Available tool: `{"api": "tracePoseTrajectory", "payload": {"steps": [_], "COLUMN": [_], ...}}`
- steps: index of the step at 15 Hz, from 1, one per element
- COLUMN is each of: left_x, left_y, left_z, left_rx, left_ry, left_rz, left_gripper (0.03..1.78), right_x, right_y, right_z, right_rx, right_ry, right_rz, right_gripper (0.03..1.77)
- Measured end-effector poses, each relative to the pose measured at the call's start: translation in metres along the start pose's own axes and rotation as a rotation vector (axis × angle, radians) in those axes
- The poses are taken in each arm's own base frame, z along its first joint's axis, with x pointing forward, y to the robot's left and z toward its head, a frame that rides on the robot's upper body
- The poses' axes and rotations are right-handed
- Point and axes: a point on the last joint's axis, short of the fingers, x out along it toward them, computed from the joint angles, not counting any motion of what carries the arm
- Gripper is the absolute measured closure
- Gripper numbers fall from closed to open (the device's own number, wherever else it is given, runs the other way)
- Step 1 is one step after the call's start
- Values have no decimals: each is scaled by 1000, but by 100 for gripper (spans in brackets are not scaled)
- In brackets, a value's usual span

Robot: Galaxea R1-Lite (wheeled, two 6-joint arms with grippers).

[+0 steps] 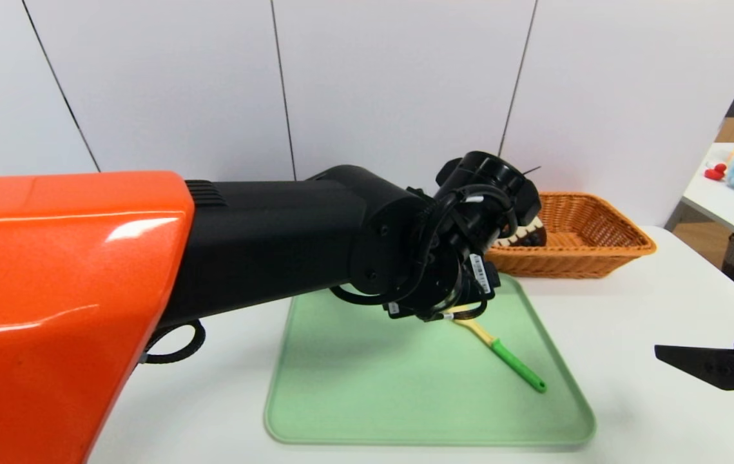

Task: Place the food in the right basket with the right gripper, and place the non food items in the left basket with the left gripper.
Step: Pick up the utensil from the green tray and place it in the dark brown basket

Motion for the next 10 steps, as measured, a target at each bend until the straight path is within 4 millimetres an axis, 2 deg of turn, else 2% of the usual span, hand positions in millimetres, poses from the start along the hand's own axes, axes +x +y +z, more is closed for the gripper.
{"api": "tracePoseTrajectory", "payload": {"steps": [5,10], "left_x": [5,14], "left_y": [-5,-9], "left_z": [-15,-29], "left_rx": [8,15], "left_ry": [33,61], "left_rz": [9,22], "left_gripper": [12,12], "right_x": [-2,-1], "right_y": [10,11], "right_z": [11,10], "right_rx": [54,52], "right_ry": [-39,-27], "right_rz": [133,137], "right_gripper": [10,10]}}
